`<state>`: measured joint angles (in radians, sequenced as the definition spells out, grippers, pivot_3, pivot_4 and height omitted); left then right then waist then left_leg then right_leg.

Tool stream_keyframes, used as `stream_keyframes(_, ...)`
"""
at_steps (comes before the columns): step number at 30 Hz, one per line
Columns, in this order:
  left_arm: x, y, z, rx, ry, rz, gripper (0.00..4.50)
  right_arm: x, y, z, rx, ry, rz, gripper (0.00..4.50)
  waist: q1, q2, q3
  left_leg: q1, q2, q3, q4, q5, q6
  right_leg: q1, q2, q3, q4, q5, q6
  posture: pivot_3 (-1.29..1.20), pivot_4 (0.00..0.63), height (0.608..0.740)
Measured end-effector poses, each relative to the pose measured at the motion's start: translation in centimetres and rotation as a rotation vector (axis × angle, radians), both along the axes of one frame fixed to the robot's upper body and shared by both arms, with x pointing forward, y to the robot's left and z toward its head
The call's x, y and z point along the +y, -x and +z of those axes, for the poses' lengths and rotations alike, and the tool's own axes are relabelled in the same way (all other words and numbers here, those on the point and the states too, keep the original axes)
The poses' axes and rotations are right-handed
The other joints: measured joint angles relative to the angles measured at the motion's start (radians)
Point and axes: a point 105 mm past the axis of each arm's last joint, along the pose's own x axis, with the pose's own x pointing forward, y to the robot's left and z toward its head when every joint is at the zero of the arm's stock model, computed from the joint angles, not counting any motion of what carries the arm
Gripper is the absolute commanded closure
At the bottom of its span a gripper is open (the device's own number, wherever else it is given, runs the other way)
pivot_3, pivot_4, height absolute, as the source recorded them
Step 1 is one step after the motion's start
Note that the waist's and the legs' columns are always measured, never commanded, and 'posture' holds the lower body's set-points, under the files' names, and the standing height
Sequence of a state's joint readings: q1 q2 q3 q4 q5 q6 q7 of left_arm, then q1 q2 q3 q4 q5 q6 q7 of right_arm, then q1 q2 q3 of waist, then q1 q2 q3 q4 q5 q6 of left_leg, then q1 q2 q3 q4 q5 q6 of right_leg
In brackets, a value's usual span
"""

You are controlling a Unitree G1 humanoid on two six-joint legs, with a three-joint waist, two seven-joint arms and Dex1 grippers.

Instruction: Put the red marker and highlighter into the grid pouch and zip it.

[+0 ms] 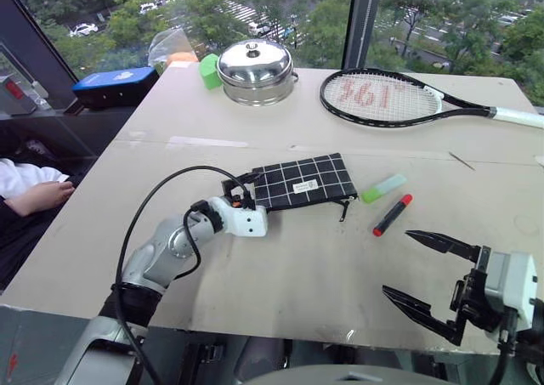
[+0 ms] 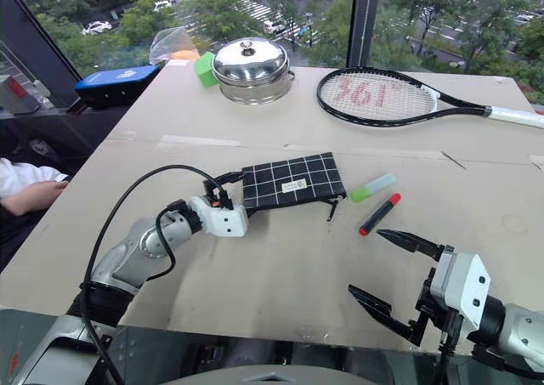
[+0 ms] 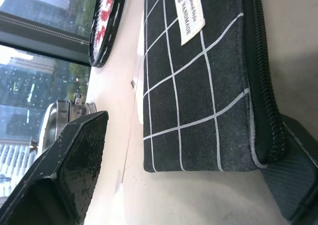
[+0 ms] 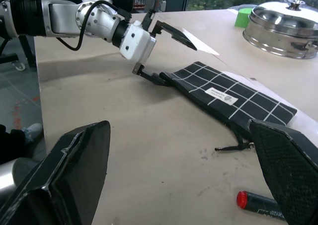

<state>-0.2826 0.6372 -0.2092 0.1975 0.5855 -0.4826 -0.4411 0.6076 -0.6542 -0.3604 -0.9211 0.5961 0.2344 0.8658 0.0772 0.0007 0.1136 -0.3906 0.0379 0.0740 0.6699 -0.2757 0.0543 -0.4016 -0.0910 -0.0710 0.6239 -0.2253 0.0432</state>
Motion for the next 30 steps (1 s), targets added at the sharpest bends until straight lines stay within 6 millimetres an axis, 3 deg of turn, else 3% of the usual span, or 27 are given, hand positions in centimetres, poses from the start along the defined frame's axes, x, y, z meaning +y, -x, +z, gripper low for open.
stream_keyframes(4,-0.1,0.2,-1.0,0.052,-0.008,-0.010,3.13,0.0,0.0,0.0,-0.001,-0.002,-0.005,0.00,0.000,0.000,0.000,0.000,0.000,-0.001,0.000,-0.001,-0.001,0.000,-0.002,-0.001,0.000,0.000,0.000,0.00,0.150,0.740)
stream_keyframes(7,-0.1,-0.1,-0.3,0.069,-0.007,-0.022,4.26,0.2,-0.3,0.1,-0.005,-0.012,-0.015,0.00,-0.001,0.003,-0.001,0.000,0.000,-0.001,0.000,0.000,0.000,0.000,-0.004,-0.002,0.000,0.000,0.000,0.00,0.150,0.740)
stream_keyframes(8,0.0,-0.1,-0.1,0.078,0.001,-0.019,4.45,0.3,-0.4,0.1,-0.004,-0.022,-0.017,0.00,-0.002,0.004,-0.002,0.000,0.000,0.000,0.000,0.000,0.000,0.000,-0.004,-0.002,0.000,0.000,0.000,0.00,0.150,0.740)
stream_keyframes(12,0.5,-0.1,0.1,0.139,0.043,0.009,4.45,1.0,-1.6,0.2,-0.008,-0.067,-0.051,0.00,-0.010,0.006,-0.003,-0.001,0.001,-0.001,-0.001,0.000,0.000,-0.001,0.000,-0.002,0.000,-0.001,0.001,0.00,0.150,0.740)
stream_keyframes(18,0.1,1.2,0.5,0.300,0.181,0.060,4.45,2.5,-4.9,0.4,-0.009,-0.111,-0.150,0.00,-0.027,-0.007,0.005,-0.008,0.001,0.000,-0.001,0.000,0.000,-0.006,0.002,-0.001,-0.001,0.002,-0.004,0.00,0.150,0.740)
stream_keyframes(21,-0.3,1.7,1.1,0.369,0.252,0.090,4.45,3.0,-8.4,-0.8,0.110,-0.129,-0.276,0.00,-0.044,-0.018,0.012,-0.009,0.002,0.000,0.000,0.000,0.000,-0.008,0.003,-0.001,-0.001,0.002,-0.004,0.00,0.150,0.740)
stream_keyframes(25,-0.6,2.3,2.6,0.419,0.329,0.117,4.45,4.1,-13.1,-3.1,0.384,-0.232,-0.435,0.00,-0.059,-0.017,0.013,-0.009,0.002,0.000,-0.002,0.000,0.000,-0.008,0.003,0.000,0.001,0.002,-0.004,0.00,0.150,0.740)
stream_keyframes(30,-0.8,2.5,2.7,0.451,0.354,0.138,4.45,4.0,-14.5,-3.4,0.505,-0.265,-0.493,0.00,-0.063,-0.016,0.015,-0.010,0.001,0.000,-0.002,0.000,0.000,-0.007,0.004,0.000,0.001,0.003,-0.004,0.00,0.150,0.740)
